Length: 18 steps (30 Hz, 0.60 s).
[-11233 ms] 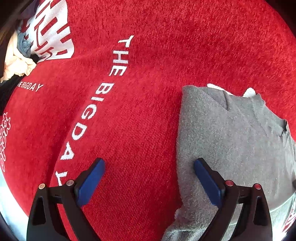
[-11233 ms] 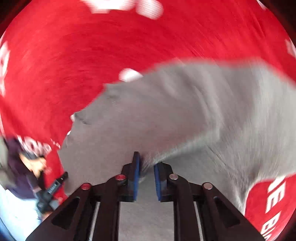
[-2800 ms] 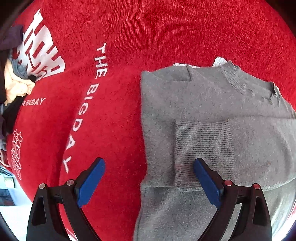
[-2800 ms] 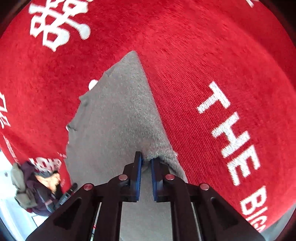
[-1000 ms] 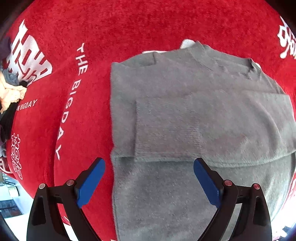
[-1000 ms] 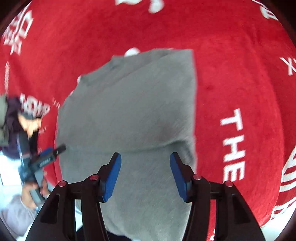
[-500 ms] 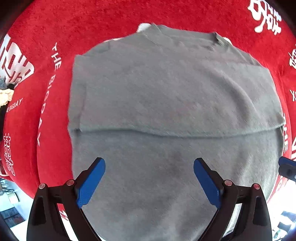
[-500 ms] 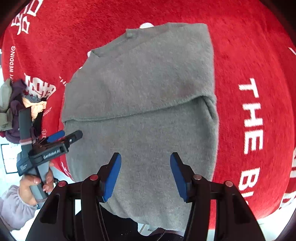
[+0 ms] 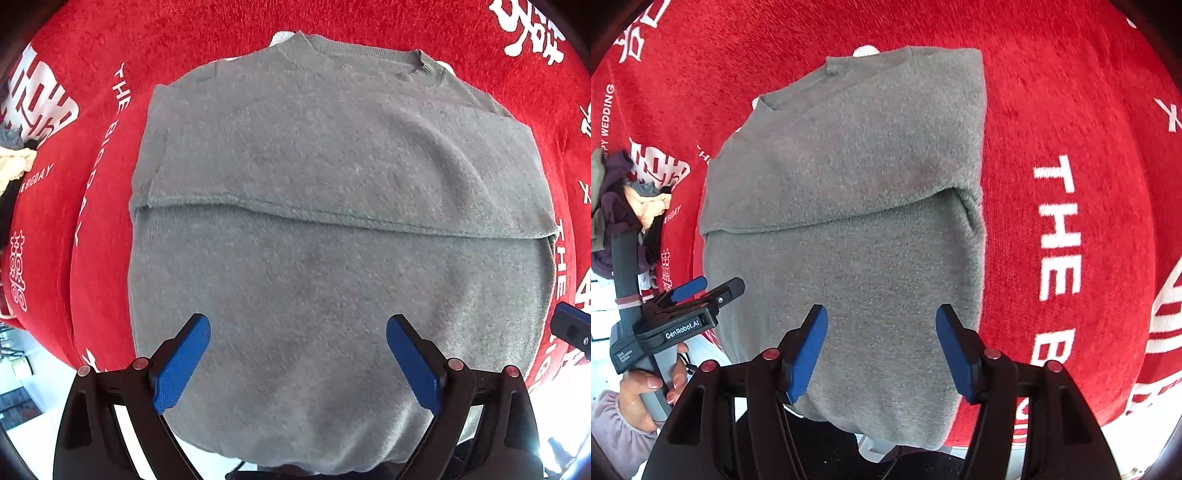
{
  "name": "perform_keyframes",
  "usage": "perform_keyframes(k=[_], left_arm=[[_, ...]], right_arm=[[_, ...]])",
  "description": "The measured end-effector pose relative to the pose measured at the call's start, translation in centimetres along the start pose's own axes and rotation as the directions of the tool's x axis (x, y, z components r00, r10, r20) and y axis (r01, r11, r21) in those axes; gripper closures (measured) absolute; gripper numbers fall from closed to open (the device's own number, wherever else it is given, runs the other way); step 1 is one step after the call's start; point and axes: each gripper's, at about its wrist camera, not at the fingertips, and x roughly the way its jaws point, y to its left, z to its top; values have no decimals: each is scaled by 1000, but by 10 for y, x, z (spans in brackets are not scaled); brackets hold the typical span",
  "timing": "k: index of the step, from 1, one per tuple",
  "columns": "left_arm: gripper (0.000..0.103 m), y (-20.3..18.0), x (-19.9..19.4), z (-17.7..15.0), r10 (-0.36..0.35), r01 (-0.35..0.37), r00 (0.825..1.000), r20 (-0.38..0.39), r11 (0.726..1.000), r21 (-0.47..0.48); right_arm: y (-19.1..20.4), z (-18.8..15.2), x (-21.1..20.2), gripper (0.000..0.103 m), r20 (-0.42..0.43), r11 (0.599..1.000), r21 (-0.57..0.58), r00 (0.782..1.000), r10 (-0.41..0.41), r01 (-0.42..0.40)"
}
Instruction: Fold small clothes
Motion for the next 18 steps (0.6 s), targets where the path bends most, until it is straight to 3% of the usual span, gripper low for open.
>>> perform_keyframes(k=[10, 18], left_arm=[[6, -20, -3, -32, -22, 21, 999, -36, 1000, -22], [6, -4, -5, -69, -78, 78, 996, -39, 997, -7]], right_arm=[[-6, -7, 2, 37, -31, 999, -47, 999, 11, -12], [-4, -46, 15, 37, -58, 997, -30, 996, 71, -73]])
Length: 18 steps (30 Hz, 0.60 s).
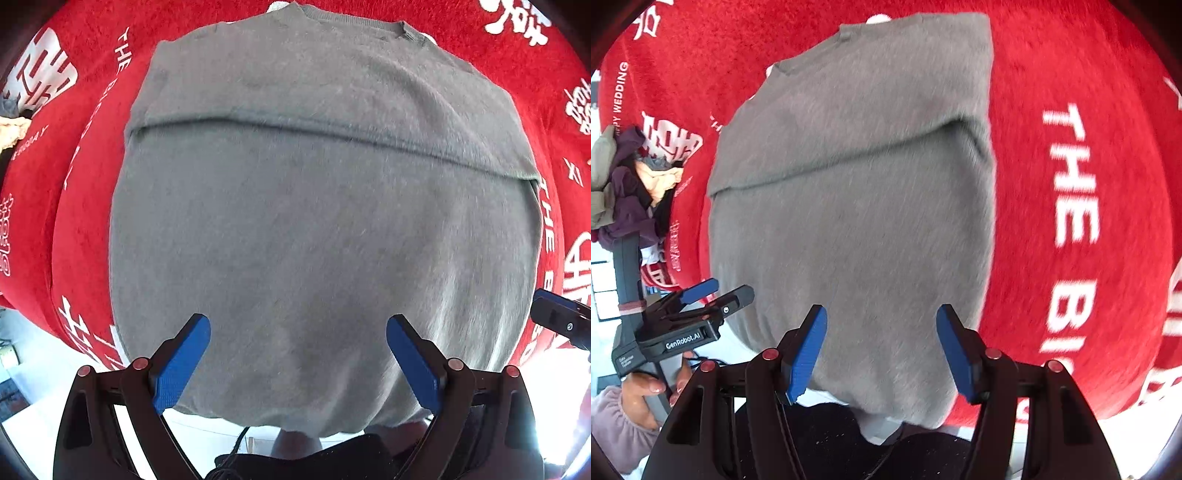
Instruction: Fold small clothes
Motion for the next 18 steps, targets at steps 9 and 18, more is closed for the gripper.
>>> perform_keyframes(k=[9, 18], left_arm=[[6, 73, -8, -64, -69, 68, 997, 33, 998, 18], [6, 136, 16, -126, -237, 236, 971, 7, 969, 71]], right_arm=[[18, -64, 20, 37, -7, 1000, 1, 1000, 22, -22], [15, -121, 48, 37, -30, 1000, 26, 1000, -8, 9]])
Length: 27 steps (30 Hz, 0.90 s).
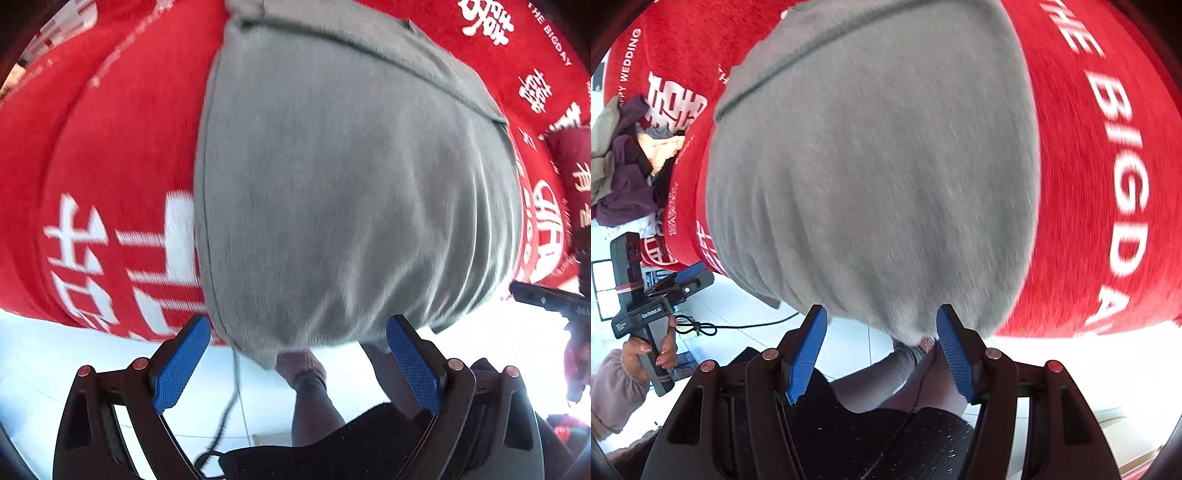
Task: Fold small clothes
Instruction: 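Move both tools to the sweater hem and close them on it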
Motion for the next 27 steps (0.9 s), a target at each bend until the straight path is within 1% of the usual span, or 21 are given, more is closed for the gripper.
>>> perform_keyframes(k=[3, 6, 8, 9, 11, 15, 16, 18, 20, 22, 25, 27], left_arm=[[6, 11, 14, -14, -41, 41, 999, -25, 999, -6], [6, 22, 29, -12, -88, 86, 995, -40, 996, -34], [6, 14, 42, -18, -91, 90, 995, -37, 996, -28], [6, 11, 46, -14, -84, 83, 996, -36, 996, -18], [6, 10, 53, -17, -75, 74, 996, -42, 997, -9], [6, 8, 65, -20, -95, 95, 994, -61, 995, -6], [6, 8, 67, -15, -96, 96, 994, -61, 995, -2], [6, 5, 68, -15, -106, 105, 993, -56, 994, -7], [6, 6, 67, -17, -128, 127, 991, -48, 992, -26], [6, 7, 65, -18, -169, 167, 985, -40, 985, -39], [6, 2, 67, -22, -170, 169, 984, -45, 986, -9], [6, -1, 75, -24, -167, 167, 984, -60, 986, -8]], right_arm=[[-11, -11, 8, 37, -12, 1000, 3, 1000, -17, 17], [-25, -18, 18, 37, -38, 999, -4, 998, -45, 45], [-37, -21, 25, 37, -52, 999, -8, 997, -54, 54], [-44, -22, 30, 37, -61, 998, -14, 997, -57, 56], [-53, -23, 38, 37, -76, 998, -25, 995, -57, 55], [-63, -22, 51, 37, -105, 999, -51, 994, -15, 9], [-61, -22, 53, 37, -109, 998, -62, 994, -3, -4], [-57, -22, 54, 37, -109, 995, -90, 993, 35, -45], [-52, -21, 53, 36, -101, 990, -111, 992, 73, -84], [-51, -20, 55, 36, -102, 986, -115, 989, 108, -120], [-52, -20, 60, 36, -110, 983, -120, 986, 128, -142], [-51, -19, 67, 36, -118, 982, -120, 984, 134, -148]])
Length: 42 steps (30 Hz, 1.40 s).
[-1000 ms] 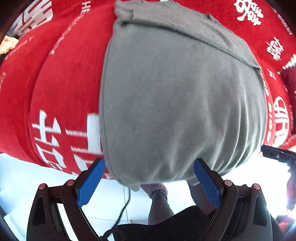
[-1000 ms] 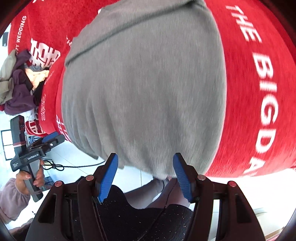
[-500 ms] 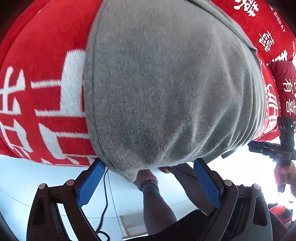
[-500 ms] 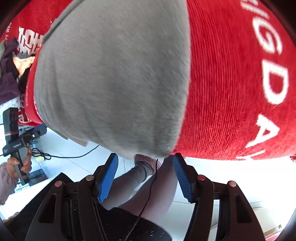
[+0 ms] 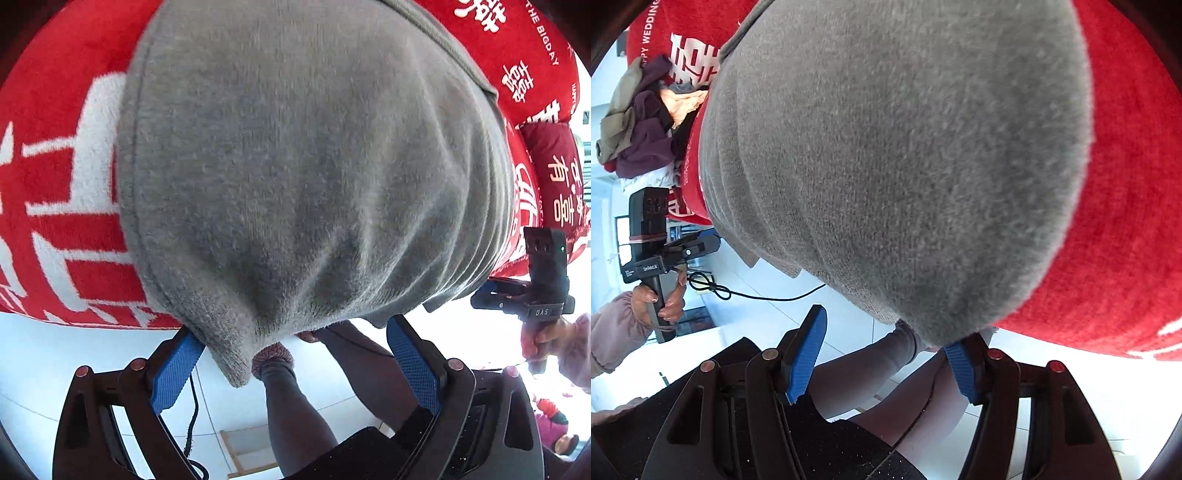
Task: Fold small clothes
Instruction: 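Move both tools to the sweater hem and close them on it, then lift the held hem with both tools and fold it over the sweater body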
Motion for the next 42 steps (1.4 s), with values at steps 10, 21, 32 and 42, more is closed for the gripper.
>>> perform_keyframes(k=[10, 21, 32, 42], left_arm=[[78, 2, 12, -12, -16, 16, 999, -46, 1000, -8], [90, -8, -56, -9, -151, 152, 986, 68, 988, -10], [90, -3, -123, 26, -216, 212, 957, 193, 976, 41], [90, 0, -174, 90, -227, 234, 910, 347, 972, 23]], right_arm=[[-34, 0, -9, 91, 56, 972, 210, 994, 94, -104], [-3, -22, -53, 92, 161, 951, 200, 965, 205, -235], [45, -6, -103, 92, 341, 922, 165, 897, 281, -351], [59, 59, -161, 92, 455, 897, 58, 812, 366, -438]])
